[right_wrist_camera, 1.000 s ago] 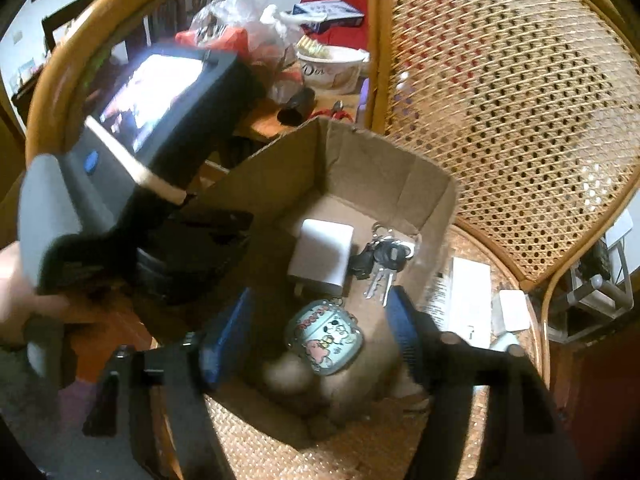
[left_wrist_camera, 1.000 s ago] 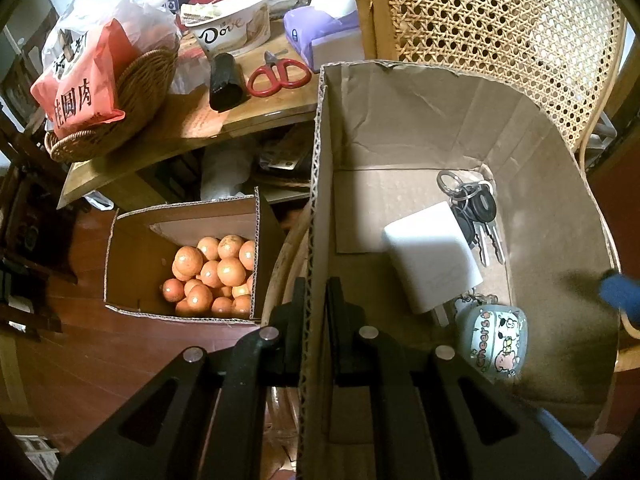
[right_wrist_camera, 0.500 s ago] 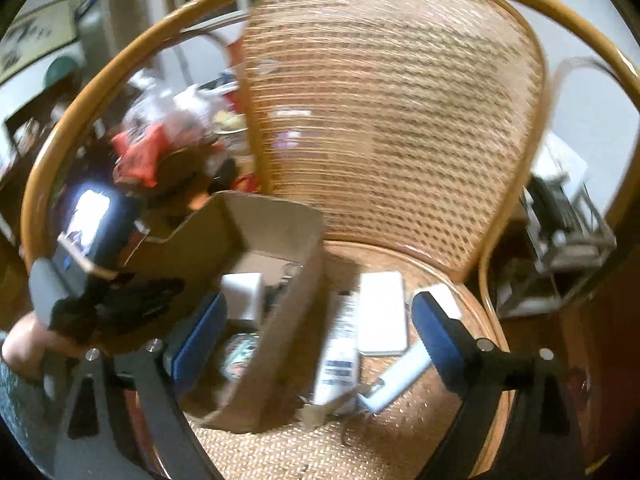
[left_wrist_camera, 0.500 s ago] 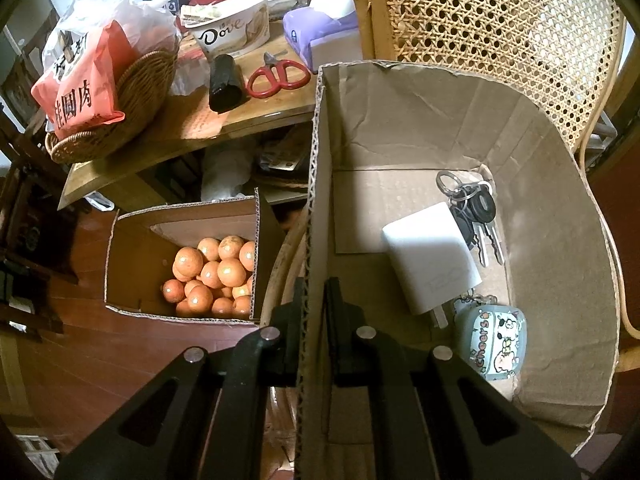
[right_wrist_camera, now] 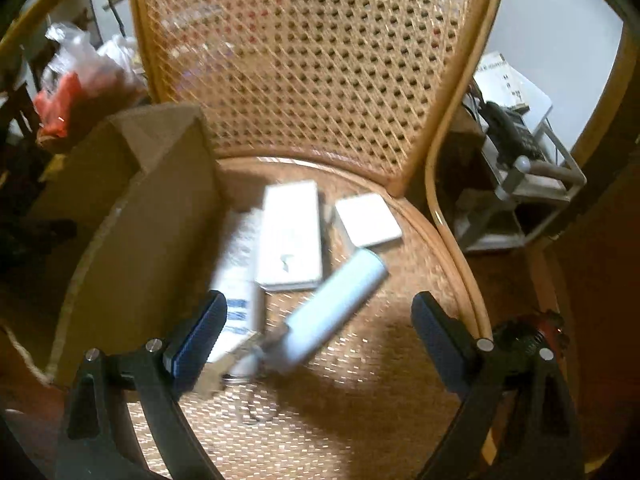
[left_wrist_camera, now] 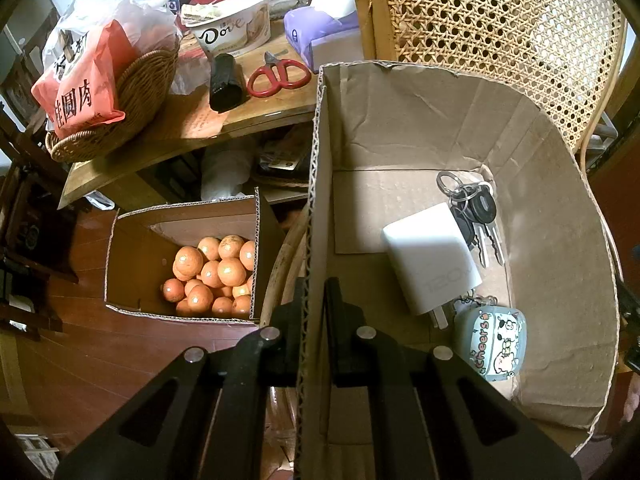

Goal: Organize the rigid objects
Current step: 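Move the right gripper to the light blue cylinder on the seat and grasp it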

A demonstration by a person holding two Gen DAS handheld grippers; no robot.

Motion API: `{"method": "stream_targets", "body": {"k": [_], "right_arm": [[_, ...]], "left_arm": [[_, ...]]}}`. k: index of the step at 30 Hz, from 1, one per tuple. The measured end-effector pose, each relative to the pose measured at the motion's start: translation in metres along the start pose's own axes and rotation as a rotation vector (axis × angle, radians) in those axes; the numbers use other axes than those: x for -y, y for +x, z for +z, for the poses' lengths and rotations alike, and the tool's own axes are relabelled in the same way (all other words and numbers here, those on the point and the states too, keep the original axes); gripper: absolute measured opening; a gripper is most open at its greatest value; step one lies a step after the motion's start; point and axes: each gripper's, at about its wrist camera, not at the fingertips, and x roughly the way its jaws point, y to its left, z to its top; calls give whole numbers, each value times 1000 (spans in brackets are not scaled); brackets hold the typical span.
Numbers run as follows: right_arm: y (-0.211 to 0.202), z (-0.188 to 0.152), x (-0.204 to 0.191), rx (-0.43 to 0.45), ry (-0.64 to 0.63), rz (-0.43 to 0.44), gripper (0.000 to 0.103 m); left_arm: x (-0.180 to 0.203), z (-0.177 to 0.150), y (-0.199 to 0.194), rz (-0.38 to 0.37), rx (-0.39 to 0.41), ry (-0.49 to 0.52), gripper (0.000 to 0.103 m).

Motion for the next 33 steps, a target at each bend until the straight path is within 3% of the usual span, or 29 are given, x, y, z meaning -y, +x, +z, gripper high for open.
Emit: {"method": "stream_targets", "body": {"k": [5, 11, 23, 30, 33], "right_arm": [[16, 0, 16, -37, 58, -23, 98], [34, 2, 27, -84, 143, 18, 98], [56, 2, 22, -156, 213, 24, 98], [61, -1, 31, -191, 208, -49, 98], [59, -2, 27, -181, 176, -62, 87]], "left_arm": [[0, 0, 0, 0, 0, 1, 7], [0, 0, 0, 0, 0, 1, 7], [0, 0, 0, -1, 1, 4, 8], [-2, 0, -1, -3, 1, 3, 8], [-3, 0, -1, -6, 0, 2, 8]]}}
